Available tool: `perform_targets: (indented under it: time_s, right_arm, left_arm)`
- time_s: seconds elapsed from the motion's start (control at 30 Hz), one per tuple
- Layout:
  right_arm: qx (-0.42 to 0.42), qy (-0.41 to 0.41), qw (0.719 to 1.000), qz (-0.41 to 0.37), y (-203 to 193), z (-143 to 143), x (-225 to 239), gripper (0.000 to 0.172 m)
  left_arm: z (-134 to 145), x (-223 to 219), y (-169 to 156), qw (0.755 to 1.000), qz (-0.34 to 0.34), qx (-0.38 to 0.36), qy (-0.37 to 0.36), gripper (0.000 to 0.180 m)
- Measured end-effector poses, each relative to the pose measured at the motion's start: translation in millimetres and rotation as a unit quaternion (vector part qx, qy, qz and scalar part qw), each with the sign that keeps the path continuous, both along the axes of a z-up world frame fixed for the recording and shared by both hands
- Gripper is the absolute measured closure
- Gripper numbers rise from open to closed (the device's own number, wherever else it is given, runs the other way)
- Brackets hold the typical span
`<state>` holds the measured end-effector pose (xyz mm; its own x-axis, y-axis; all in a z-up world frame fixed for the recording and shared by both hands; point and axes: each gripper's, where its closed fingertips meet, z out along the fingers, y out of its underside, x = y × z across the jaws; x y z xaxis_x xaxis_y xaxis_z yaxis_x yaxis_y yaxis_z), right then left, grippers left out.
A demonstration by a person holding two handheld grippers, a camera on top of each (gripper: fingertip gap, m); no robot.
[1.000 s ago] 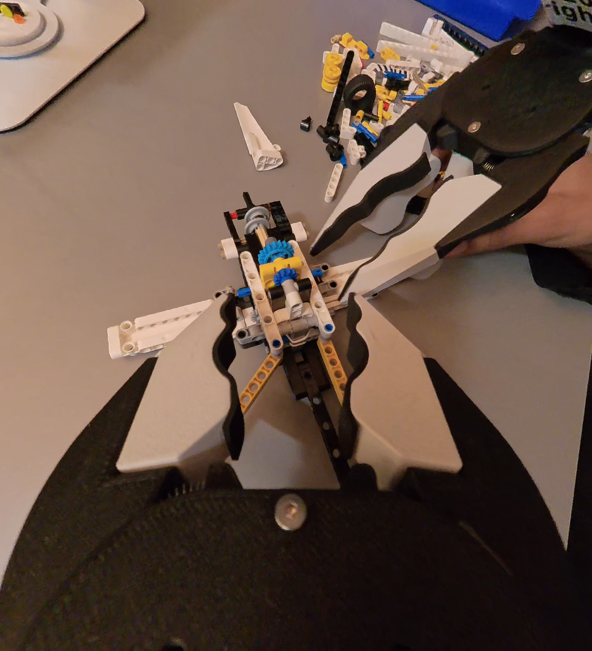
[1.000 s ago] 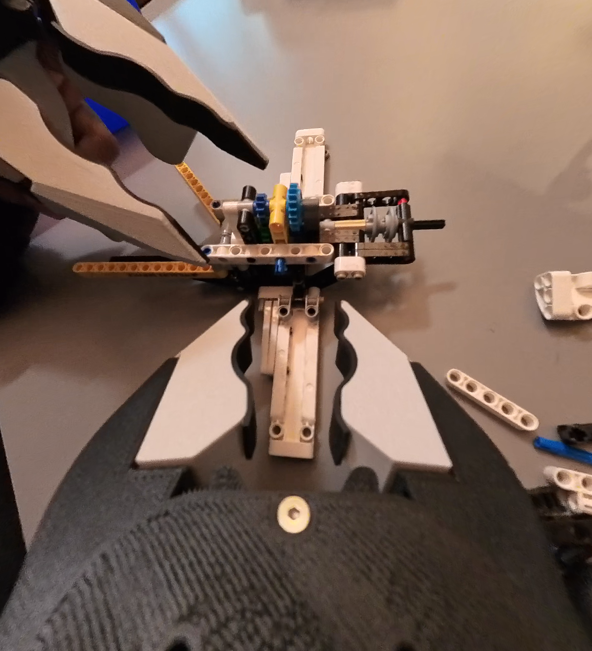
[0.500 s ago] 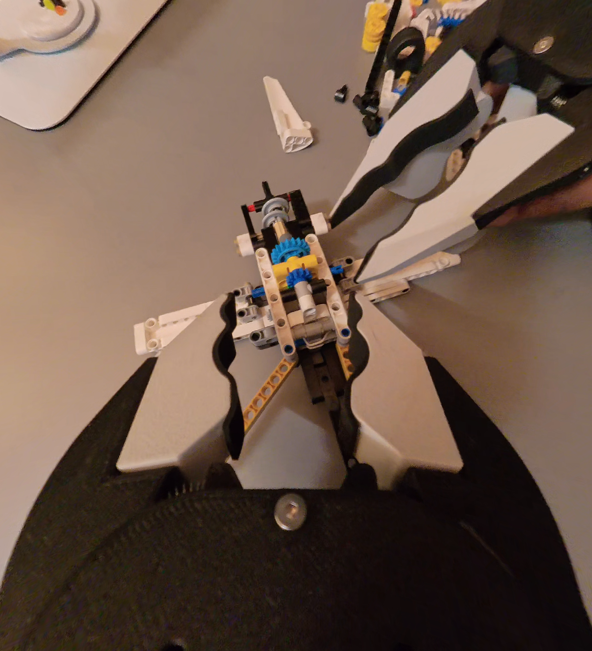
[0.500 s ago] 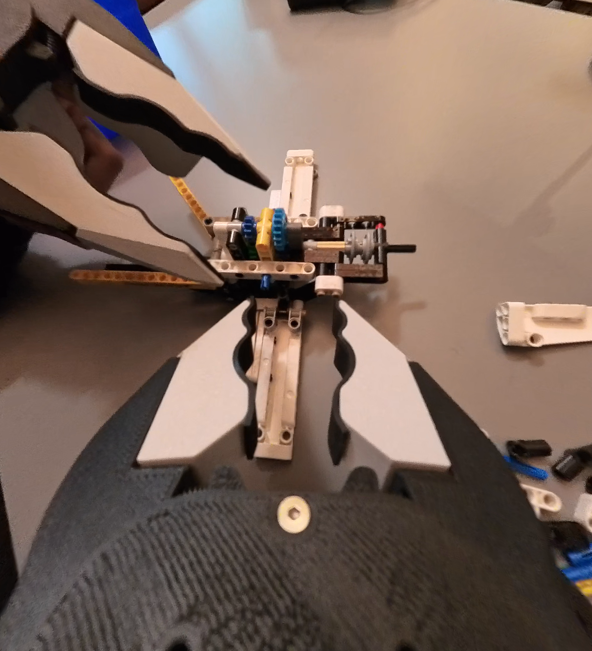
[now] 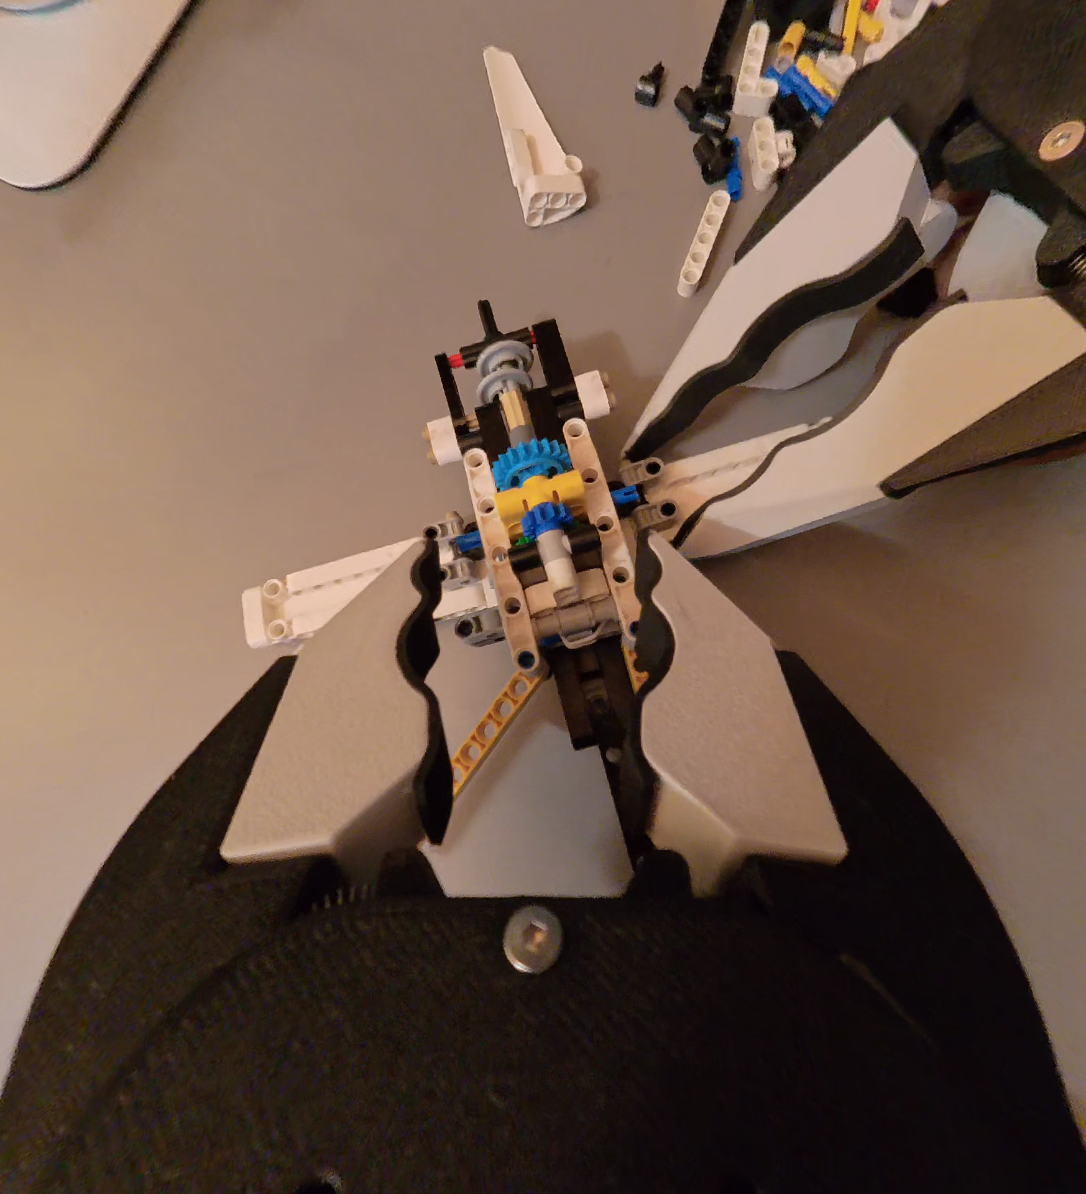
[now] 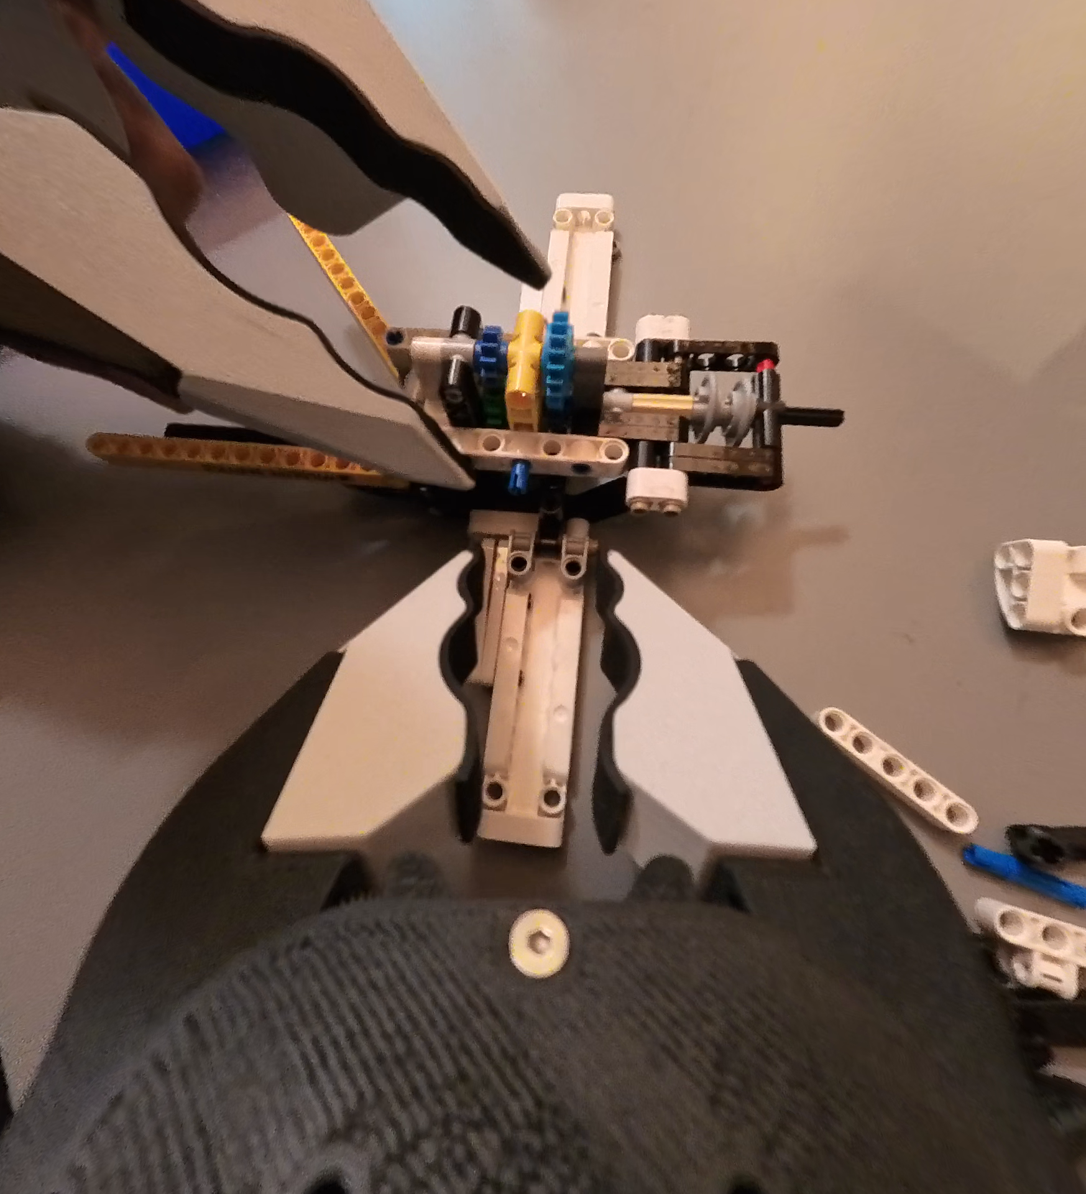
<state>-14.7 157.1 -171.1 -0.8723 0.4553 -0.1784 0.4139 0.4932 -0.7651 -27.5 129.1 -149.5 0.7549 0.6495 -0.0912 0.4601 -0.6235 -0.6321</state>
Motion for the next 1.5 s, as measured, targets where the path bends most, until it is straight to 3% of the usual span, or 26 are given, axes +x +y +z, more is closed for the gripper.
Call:
perform_targets:
  time_s: [0.5, 0.6, 0.67, 1.17, 1.33, 1.5]
  right_arm:
    - [-0.012, -0.011, 1.000, 0.004, 2, 0, -2, 0.141]
    - [-0.021, -0.009, 1.000, -0.003, 10, 3, -5, 0.135]
    - [-0.033, -0.017, 0.999, -0.003, 12, 6, -6, 0.138]
    - [0.012, 0.021, 1.000, 0.011, 8, -2, -5, 0.162]
    - [0.022, 0.034, 0.999, 0.000, 9, -3, -9, 0.154]
    - [0.021, 0.040, 0.999, 0.017, 6, -2, -8, 0.159]
  left_arm:
    - [-9, 3, 1, 1.000, -0.007, -0.008, -0.019, 0.122]
    - [-9, 3, 1, 1.000, -0.007, -0.005, -0.018, 0.122]
    - [-10, 6, 3, 1.000, -0.015, 0.003, -0.027, 0.132]
    - [-10, 6, 4, 1.000, -0.011, 0.005, -0.023, 0.132]
    - [-10, 5, 4, 1.000, -0.011, 0.008, -0.024, 0.132]
    - [-10, 5, 4, 1.000, -0.011, 0.009, -0.023, 0.133]
